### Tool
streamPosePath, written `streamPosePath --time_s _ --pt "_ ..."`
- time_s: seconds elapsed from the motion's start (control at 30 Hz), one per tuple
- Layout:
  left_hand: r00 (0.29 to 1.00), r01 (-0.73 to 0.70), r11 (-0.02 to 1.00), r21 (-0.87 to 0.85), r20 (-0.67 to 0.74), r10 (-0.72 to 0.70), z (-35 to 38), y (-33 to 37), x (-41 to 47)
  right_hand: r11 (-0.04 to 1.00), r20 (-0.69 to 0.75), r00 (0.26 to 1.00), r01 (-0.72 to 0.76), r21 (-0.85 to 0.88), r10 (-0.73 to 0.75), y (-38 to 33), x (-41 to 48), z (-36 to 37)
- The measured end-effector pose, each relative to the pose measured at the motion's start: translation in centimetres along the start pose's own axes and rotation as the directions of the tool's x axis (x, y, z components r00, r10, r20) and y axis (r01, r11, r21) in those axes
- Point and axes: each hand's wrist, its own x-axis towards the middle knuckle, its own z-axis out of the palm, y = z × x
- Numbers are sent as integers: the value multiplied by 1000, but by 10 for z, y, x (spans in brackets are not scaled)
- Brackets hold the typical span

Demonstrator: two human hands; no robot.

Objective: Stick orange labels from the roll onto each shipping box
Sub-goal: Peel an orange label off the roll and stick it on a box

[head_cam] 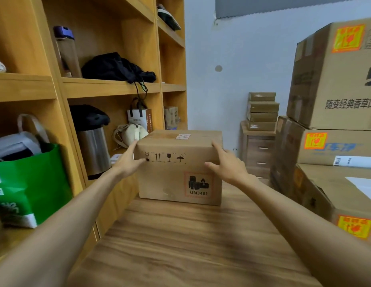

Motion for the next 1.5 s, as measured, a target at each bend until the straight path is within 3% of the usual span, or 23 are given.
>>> streamPosePath --time_s 0.13,0.33,0.6,1.03,1.5 --pt "999 -27 995 -98 -49 22 9 -7 1 998 -30 1000 0 69 2 4 0 4" --pt "983 -117 991 -69 -148 105 10 -10 -22 993 -141 990 18 119 -1 7 -20 -11" --pt "978 -183 979 -95 -124 171 9 14 -86 994 -270 963 31 101 -3 31 -100 -58" --pt "935 -316 943 -106 -203 291 14 67 -220 993 -316 949 52 102 -18 57 -228 -115" --pt "893 -372 928 6 -273 359 25 84 -273 970 -362 932 98 224 -11 90 -267 -131"
